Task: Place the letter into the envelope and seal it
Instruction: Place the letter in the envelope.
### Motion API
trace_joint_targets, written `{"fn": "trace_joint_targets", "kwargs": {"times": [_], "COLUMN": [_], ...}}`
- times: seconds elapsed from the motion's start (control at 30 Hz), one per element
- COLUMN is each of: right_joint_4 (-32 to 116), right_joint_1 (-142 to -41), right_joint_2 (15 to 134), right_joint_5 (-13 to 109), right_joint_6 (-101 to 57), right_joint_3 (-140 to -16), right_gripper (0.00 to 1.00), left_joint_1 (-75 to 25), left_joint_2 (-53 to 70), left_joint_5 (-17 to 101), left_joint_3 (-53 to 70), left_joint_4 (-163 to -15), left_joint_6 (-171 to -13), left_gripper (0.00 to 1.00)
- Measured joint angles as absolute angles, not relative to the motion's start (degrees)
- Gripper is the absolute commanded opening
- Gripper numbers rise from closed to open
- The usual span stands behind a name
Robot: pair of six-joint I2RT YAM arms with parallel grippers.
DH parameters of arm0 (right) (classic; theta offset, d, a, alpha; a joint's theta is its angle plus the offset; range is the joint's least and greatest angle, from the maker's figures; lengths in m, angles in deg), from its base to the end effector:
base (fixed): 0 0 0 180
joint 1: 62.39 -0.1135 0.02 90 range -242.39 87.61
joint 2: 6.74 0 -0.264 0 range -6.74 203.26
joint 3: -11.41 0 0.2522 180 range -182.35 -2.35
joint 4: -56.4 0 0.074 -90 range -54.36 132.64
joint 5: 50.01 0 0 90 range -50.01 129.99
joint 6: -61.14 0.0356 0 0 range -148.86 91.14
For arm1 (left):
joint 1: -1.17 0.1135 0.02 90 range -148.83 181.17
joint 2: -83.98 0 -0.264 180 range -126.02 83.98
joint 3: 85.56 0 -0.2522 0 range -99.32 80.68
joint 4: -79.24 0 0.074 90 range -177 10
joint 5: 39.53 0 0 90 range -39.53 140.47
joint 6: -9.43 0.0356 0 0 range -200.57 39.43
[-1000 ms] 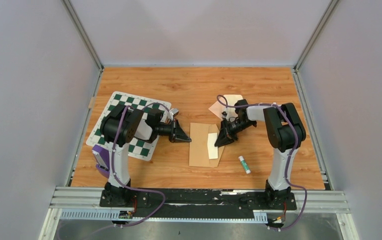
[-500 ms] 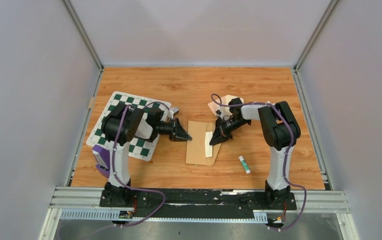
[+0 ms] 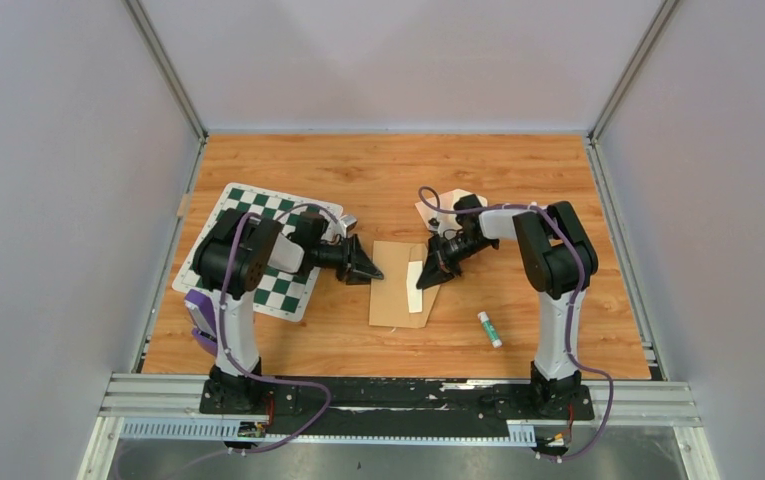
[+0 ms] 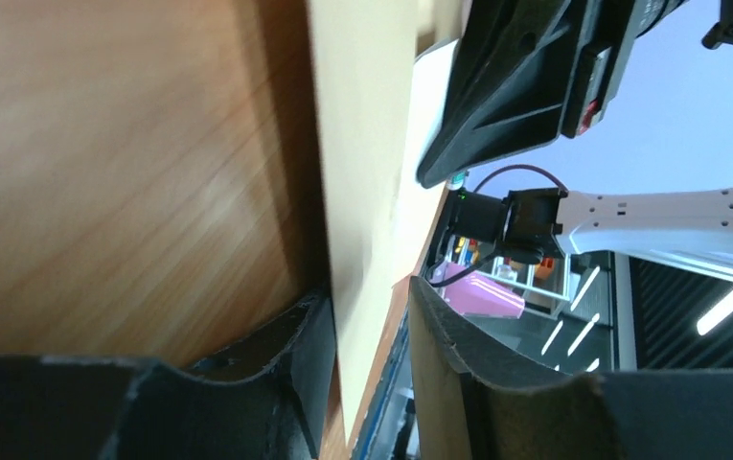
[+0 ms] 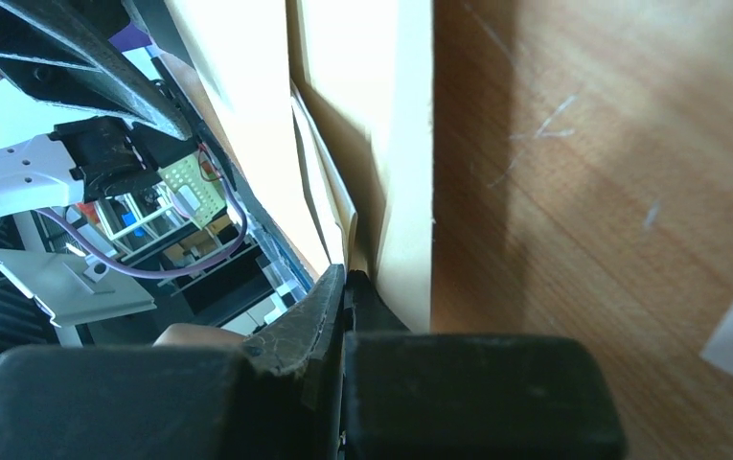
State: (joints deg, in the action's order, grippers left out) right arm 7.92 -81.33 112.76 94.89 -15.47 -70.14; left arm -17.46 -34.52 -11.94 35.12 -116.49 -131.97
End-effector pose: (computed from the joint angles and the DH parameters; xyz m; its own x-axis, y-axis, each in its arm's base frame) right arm 0.3261 0.1427 0.0939 -0.9727 -0.1930 0.1285 -0.0098 0.5880 0.8088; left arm 0.3129 -0.1388 0.0667 -0.9987 -0.0453 0.0234 -0.0366 0.3173 -0.9476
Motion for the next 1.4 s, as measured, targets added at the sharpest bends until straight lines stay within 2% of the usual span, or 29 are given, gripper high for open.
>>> {"fn": "trace_joint_targets", "kwargs": {"times": [0.17, 0.27, 0.4, 0.63, 0.83, 1.13, 1.33, 1.4], "right_joint_4": [9.1, 9.5, 10.0, 11.4, 13.2, 16.3, 16.5, 16.0], "right_joint_1": [-81.3, -81.4, -81.4, -82.8, -83.0, -83.5, -84.7, -84.9], "right_joint_2": [112.8, 112.8, 112.9, 114.9, 115.4, 114.4, 109.2, 109.2], "right_joint_5": [94.9, 94.9, 95.1, 96.3, 97.8, 97.6, 95.0, 94.6], "right_joint_6": [-15.5, -15.5, -15.6, -15.8, -15.9, -12.7, -7.2, -6.1], "right_joint_3": [-69.8, -69.7, -69.5, -71.5, -71.3, -69.7, -63.9, -64.5], "right_gripper": [0.0, 0.0, 0.0, 0.0, 0.0, 0.0, 0.1, 0.14], "left_joint_1": [-16.3, -15.9, -15.7, -15.2, -15.0, -15.1, -16.0, -16.2], "left_joint_2": [-30.1, -29.6, -30.3, -34.3, -35.2, -35.0, -34.6, -34.6], "left_joint_5": [-8.5, -7.6, -7.6, -11.4, -12.8, -12.8, -9.2, -8.5], "left_joint_3": [38.2, 39.4, 39.2, 37.3, 37.3, 38.2, 40.6, 40.8], "left_joint_4": [-110.2, -109.1, -110.1, -115.1, -116.7, -119.6, -126.2, -127.3], "left_joint_6": [-129.2, -128.8, -127.0, -125.3, -126.0, -129.6, -135.6, -136.5], "left_gripper": [0.3, 0.15, 0.1, 0.14, 0.28, 0.29, 0.29, 0.33]}}
